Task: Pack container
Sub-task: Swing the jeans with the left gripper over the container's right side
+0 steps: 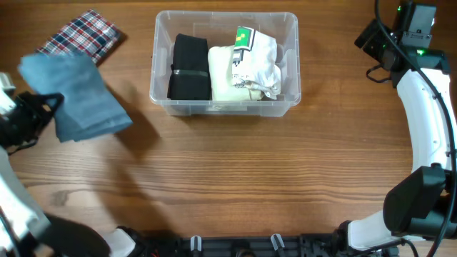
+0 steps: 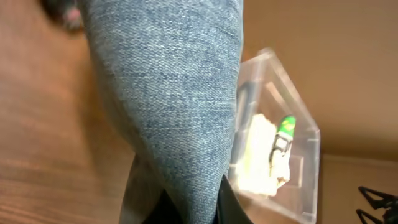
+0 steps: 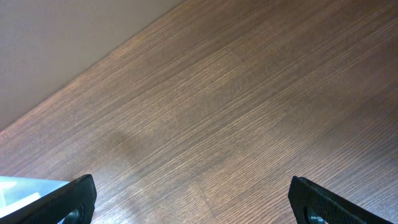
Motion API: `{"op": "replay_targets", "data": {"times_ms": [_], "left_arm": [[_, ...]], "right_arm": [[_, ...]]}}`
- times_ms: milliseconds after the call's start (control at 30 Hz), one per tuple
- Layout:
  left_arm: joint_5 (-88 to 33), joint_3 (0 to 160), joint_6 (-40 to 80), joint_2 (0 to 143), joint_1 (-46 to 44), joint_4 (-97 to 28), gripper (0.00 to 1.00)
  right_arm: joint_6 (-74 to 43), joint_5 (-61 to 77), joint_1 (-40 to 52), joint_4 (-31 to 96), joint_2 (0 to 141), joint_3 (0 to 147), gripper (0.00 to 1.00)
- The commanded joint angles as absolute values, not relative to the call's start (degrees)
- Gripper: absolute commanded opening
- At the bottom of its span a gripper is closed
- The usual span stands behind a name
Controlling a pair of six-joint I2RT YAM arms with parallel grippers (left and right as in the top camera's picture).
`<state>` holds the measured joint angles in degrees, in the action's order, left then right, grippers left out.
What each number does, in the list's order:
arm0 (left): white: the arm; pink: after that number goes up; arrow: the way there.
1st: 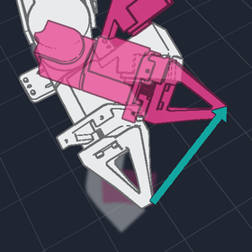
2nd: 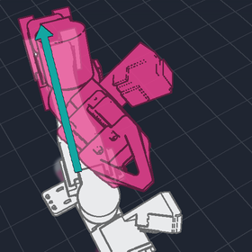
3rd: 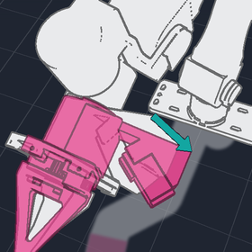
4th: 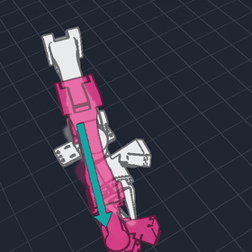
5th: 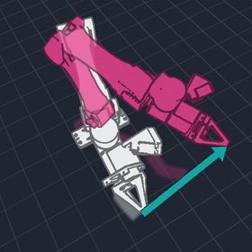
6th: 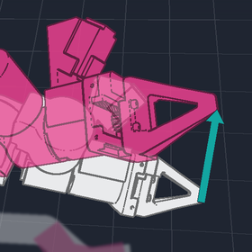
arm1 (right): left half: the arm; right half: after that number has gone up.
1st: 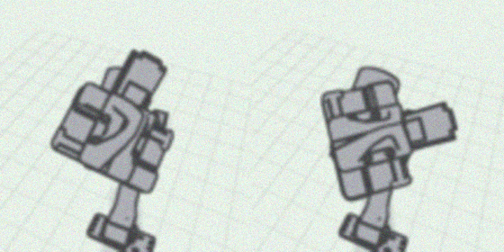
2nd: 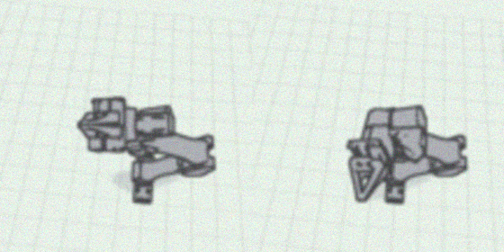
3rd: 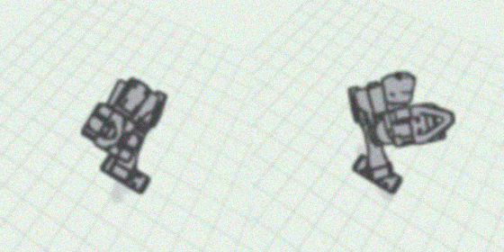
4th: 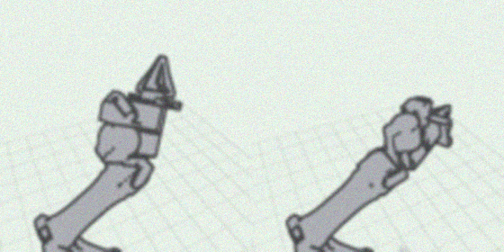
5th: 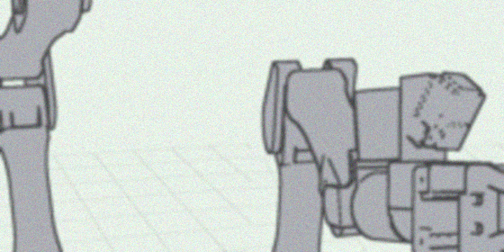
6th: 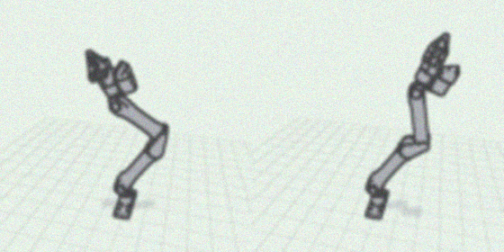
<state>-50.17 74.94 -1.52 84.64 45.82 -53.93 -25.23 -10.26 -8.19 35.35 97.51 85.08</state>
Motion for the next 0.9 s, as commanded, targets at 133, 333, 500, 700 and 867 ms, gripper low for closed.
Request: {"op": "replay_targets", "data": {"times_ms": [133, 333, 500, 700, 867], "left_arm": [[-60.77, 78.02, 8.62, 68.53, 38.35, -49.28, 0.04], [-62.28, 78.02, 23.14, 68.14, 16.19, -25.12, 0.04], [-53.15, 78.02, 27.77, 72.44, -0.47, -6.96, 0.04], [-35.09, 78.02, 32.62, 81.95, -15.16, -2.17, 0.04], [-31.2, 78.02, 34.02, 91.11, -20.58, 5.3, 0.04]], "right_arm": [[-25.65, -9.76, -8.12, 35.22, 98.48, 84.66, 1.0], [-25.65, -9.76, -8.12, 35.22, 98.48, 84.66, 1.0], [-25.65, -9.76, -8.12, 35.22, 98.48, 84.66, 1.0], [-25.65, -9.76, -8.12, 35.22, 98.48, 84.66, 1.0], [-25.65, -9.76, -8.12, 35.22, 98.48, 84.66, 1.0]]}}
